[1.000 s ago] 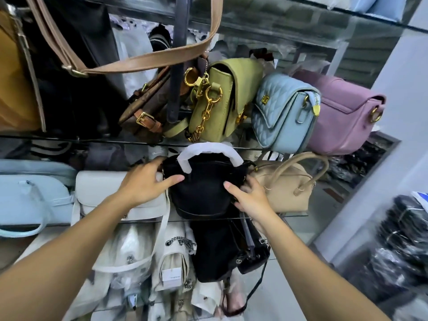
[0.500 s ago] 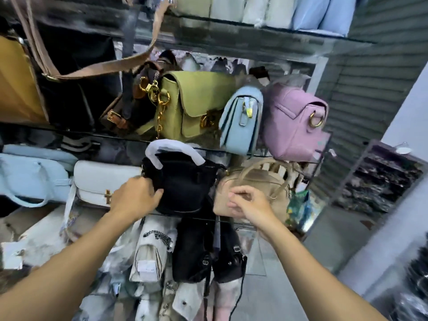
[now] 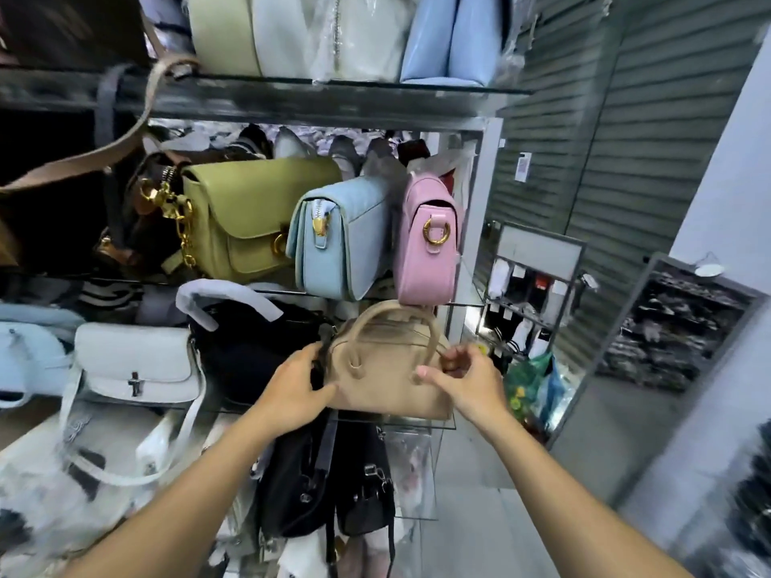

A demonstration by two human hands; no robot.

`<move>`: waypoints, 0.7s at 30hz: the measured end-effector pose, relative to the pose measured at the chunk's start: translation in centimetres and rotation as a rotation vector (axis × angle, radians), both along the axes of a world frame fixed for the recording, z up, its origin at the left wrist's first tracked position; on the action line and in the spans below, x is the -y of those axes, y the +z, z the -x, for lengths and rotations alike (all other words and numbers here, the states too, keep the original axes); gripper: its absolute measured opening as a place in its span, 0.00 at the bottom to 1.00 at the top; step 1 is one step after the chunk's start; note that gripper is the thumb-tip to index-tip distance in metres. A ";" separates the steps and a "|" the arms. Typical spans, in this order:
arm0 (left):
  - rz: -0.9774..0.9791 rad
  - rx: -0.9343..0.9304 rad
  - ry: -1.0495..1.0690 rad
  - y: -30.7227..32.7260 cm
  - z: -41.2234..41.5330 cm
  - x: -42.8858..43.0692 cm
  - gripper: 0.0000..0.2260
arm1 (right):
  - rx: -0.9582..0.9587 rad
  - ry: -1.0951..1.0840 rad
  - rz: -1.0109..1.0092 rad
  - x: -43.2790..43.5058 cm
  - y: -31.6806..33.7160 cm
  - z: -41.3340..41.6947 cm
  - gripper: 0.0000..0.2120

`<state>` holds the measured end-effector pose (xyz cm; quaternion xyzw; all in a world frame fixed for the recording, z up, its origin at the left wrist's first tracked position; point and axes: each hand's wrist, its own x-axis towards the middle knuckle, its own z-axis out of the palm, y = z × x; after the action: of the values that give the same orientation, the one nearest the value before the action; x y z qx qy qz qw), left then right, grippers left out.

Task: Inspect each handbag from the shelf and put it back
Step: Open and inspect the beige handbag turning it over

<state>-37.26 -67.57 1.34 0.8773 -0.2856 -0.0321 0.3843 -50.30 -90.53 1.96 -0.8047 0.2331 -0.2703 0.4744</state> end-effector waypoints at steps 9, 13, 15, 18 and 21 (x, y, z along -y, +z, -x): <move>0.069 -0.193 0.023 -0.5 -1.8 3.2 0.45 | -0.184 0.114 0.047 2.8 -1.9 -2.4 0.68; 0.008 -0.208 -0.070 -0.6 -2.6 3.5 0.54 | -0.196 0.187 -0.053 3.0 -2.8 -3.5 0.72; -0.004 -0.194 -0.059 -0.8 -3.0 3.6 0.51 | -0.182 0.184 -0.064 3.0 -3.2 -3.7 0.71; -0.008 -0.162 -0.032 -0.8 -3.0 3.7 0.49 | -0.122 0.173 -0.052 3.2 -3.6 -3.5 0.63; -0.009 -0.160 0.010 -0.8 -2.8 3.8 0.54 | -0.077 0.147 -0.038 3.1 -3.6 -3.2 0.49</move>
<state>-34.51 -71.33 0.58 0.8751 -0.2494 -0.1013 0.4023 -47.14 -93.61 -1.62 -0.8202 0.1966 -0.1991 0.4990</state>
